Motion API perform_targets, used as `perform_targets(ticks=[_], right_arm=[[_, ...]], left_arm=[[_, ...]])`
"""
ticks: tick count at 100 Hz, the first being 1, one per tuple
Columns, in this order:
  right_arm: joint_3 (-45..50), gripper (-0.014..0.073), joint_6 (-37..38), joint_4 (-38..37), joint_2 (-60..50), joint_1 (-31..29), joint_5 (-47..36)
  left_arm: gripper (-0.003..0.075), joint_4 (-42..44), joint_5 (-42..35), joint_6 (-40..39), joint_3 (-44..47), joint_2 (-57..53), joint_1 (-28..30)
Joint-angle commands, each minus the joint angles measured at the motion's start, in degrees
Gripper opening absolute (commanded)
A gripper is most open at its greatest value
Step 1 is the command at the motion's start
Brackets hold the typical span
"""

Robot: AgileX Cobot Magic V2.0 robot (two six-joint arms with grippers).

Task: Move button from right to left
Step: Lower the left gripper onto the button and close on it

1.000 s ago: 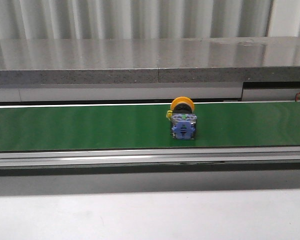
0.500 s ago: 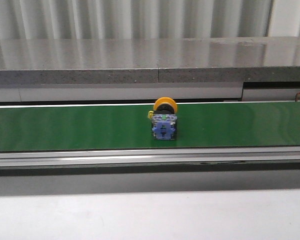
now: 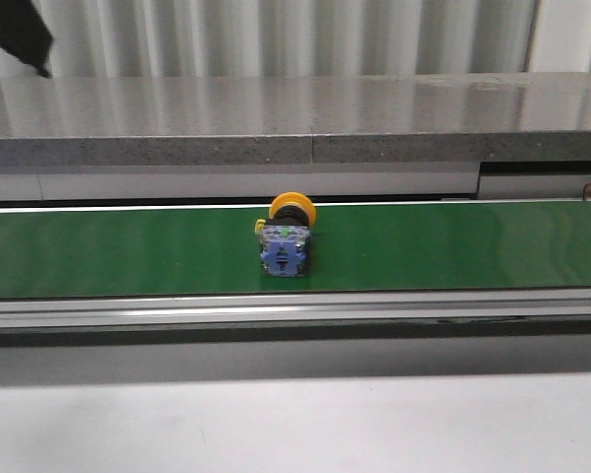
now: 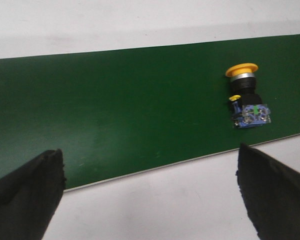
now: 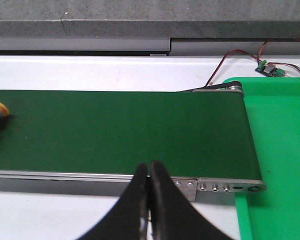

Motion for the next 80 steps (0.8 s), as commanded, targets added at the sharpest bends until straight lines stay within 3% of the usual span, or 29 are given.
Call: perform_targets(ticks=[1, 34, 80], right_arm=[[-1.6, -0.0067, -0.6, 0.6, 0.0, 0.0, -3.6], [-1.6, -0.0067, -0.6, 0.6, 0.0, 0.0, -3.6], [-1.6, -0.0067, -0.6, 0.6, 0.0, 0.0, -3.6]], left_arm=[[0.0659, -1.1, -4.5, -0.7, -3.9, 3.3, -2.7], [0.0658, -0.5, -6.0, -1.2, -13.0, 17.7, -10.5], [0.0658, 0.5, -6.8, -1.2, -15.9, 29.1, -11.4]])
